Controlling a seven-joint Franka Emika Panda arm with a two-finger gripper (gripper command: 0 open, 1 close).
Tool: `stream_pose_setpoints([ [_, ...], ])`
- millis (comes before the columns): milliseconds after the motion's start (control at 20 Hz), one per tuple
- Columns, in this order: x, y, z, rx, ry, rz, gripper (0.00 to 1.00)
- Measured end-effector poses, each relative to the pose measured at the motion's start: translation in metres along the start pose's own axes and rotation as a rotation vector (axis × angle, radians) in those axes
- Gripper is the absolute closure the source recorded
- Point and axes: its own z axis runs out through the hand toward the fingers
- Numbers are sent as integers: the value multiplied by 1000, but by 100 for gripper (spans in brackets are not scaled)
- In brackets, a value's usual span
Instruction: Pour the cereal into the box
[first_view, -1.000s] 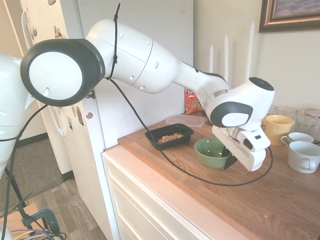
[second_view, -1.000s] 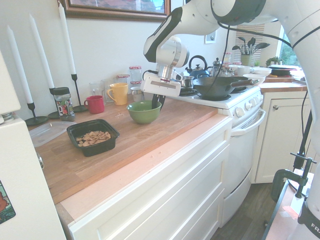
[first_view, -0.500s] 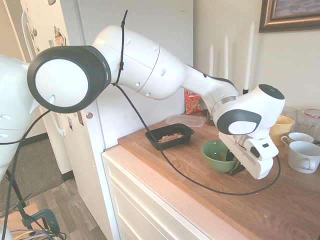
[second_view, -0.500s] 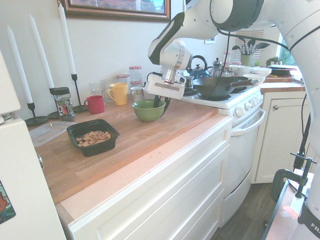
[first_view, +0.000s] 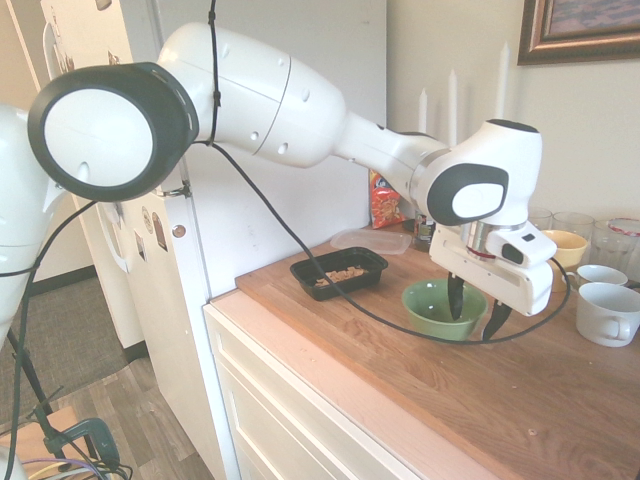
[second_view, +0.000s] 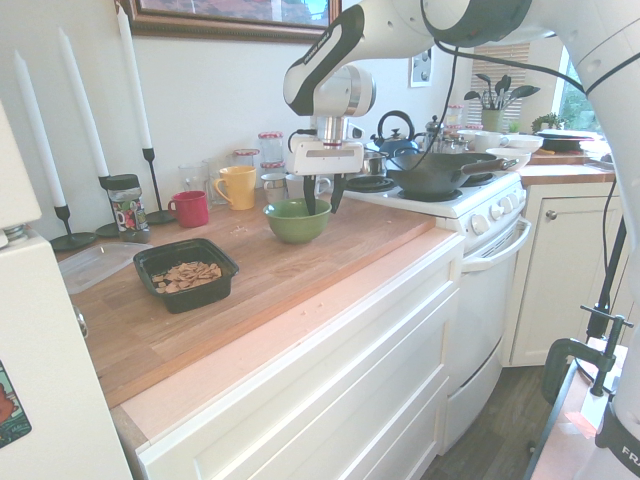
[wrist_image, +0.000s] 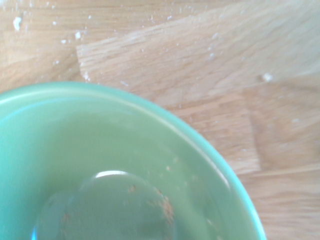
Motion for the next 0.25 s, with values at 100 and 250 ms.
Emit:
stream_pose_setpoints([
  [100,-5,-1,-15,-29,37,-20,0],
  [250,-12,5,-31,-44,67,-25,0],
])
